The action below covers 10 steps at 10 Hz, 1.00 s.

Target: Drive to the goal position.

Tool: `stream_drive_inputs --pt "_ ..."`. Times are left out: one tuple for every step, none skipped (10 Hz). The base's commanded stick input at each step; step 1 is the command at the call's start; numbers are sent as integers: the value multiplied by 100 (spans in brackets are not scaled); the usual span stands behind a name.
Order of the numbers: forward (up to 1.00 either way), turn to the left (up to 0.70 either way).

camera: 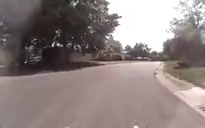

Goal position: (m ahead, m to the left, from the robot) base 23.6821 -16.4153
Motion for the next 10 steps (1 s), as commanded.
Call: stream_drive_inputs --pt "69 3" --pt "69 -2" --pt "69 -22" --pt "69 -32" --pt "69 -33" --pt "69 -33" --pt "69 -23" --pt "69 -8" --pt "69 -6" --pt "69 -35"
